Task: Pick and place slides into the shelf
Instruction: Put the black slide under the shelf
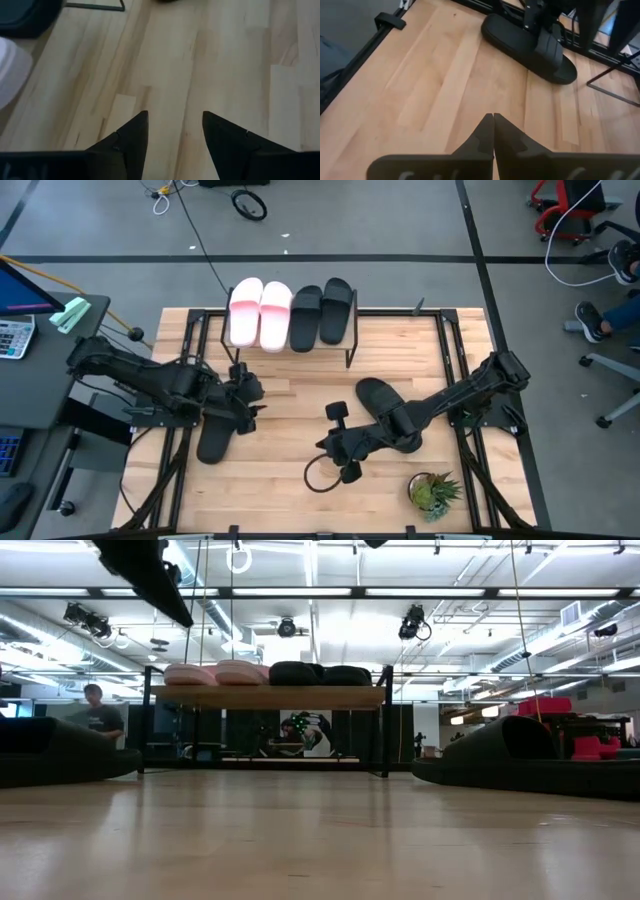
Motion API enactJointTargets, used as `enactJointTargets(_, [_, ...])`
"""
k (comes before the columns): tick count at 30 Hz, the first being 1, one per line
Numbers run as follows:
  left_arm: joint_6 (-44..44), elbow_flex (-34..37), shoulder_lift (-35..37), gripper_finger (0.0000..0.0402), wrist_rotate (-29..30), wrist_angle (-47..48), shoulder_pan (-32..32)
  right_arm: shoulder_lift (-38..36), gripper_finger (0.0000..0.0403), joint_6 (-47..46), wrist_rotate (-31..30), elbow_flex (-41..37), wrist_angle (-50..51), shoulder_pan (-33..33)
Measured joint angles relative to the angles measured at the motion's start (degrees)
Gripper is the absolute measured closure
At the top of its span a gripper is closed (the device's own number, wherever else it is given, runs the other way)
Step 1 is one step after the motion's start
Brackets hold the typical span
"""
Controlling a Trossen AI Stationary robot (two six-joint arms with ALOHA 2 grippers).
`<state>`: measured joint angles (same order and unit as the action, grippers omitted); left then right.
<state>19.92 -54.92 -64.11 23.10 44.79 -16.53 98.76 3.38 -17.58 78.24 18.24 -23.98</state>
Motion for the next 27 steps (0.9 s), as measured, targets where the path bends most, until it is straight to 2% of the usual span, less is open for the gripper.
enactJointTargets(4, [-4.35,3.04,0.02,0.0215,-0.08,-2.83,2.11,0.0,0.0398,0.1,0.0,0.04,0.0,1.0])
enactJointTargets(8, [-0.79,4.9,-0.01,0.0216,-2.58,5.0,2.8,0.0,0.0398,-0.98,0.02,0.04,0.04,2.13])
enactJointTargets(11, [4.29,6.19,0.03,0.0216,-6.18,13.73,1.04,0.0,0.0398,-2.18,-0.02,0.04,0.17,2.84])
enactJointTargets(13, [6.56,8.37,0.01,0.0216,-6.55,16.55,-0.55,0.0,0.0398,-2.24,0.0,0.05,0.18,3.22])
enactJointTargets(21, [9.88,17.95,0.03,0.0216,-6.17,16.77,-6.18,0.0,0.0398,-2.26,0.02,0.07,0.42,4.06])
enactJointTargets(27, [12.93,17.42,0.01,0.0216,-5.92,17.91,-8.66,0.0,0.0398,-2.02,0.07,0.08,0.42,4.0])
